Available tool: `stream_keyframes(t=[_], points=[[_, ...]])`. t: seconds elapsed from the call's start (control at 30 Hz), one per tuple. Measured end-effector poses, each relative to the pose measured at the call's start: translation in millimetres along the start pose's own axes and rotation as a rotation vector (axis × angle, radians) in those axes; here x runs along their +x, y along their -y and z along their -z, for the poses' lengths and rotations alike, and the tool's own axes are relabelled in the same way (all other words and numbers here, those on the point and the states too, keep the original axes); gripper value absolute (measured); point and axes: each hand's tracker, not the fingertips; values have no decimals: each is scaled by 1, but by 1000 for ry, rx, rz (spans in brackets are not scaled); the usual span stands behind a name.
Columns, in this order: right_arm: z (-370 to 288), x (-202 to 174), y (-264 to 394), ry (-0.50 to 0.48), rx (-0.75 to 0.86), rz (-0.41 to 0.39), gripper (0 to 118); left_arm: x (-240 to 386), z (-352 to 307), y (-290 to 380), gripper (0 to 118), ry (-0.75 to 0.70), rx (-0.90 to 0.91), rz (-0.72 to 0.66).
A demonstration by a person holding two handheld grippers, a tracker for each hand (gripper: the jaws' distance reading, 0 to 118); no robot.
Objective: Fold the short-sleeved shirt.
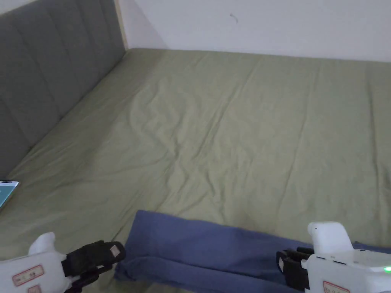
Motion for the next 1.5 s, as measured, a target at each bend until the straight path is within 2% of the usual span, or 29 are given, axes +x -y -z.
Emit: stream_keyframes(t=[0.1,0.23,0.37,0.43,0.47,0.5,0.53,0.57,0.6,0.63,0.73,0.83,0.9,1.07,1.23,1.33,1.43,1.47,1.5], points=[[4,-2,-2,7,-16,-19,8,-13,22,-6,111,77,-32,-37],[4,6,-2,16,-31,10,8,-23,51,-4,112,135,-106,-171],[6,17,-1,33,-40,50,8,-31,65,-7,115,231,-41,-267],[8,19,0,31,-50,66,8,-28,69,-10,113,221,-54,-242],[9,20,1,34,-51,75,8,-22,68,-12,108,189,-63,-210],[9,21,1,34,-52,79,8,-20,67,-14,89,147,-72,-176],[9,21,3,31,-54,84,8,-20,65,-16,57,92,-67,-164],[11,23,4,28,-57,91,8,-23,68,-18,14,67,-68,-176],[12,25,4,26,-60,98,8,-22,71,-16,7,119,-90,-227],[13,27,6,26,-61,108,8,-23,73,-16,7,150,-105,-269],[6,37,11,34,-48,154,8,-5,66,-19,7,100,-67,-177],[-5,53,15,27,-30,212,8,26,53,-21,7,157,-40,-127],[-13,64,16,52,-2,260,8,61,46,-22,7,177,-16,-43],[-43,94,25,76,77,372,8,188,50,3,7,222,-53,273],[-70,129,45,127,127,476,8,279,105,64,7,326,-215,525],[-83,152,61,141,146,562,8,311,155,106,7,260,-324,589],[-96,169,80,162,163,631,8,324,194,138,8,270,-396,631],[-98,174,84,168,167,648,8,327,203,145,10,255,-422,628],[-101,178,89,176,169,665,8,329,214,152,22,253,-447,646]])
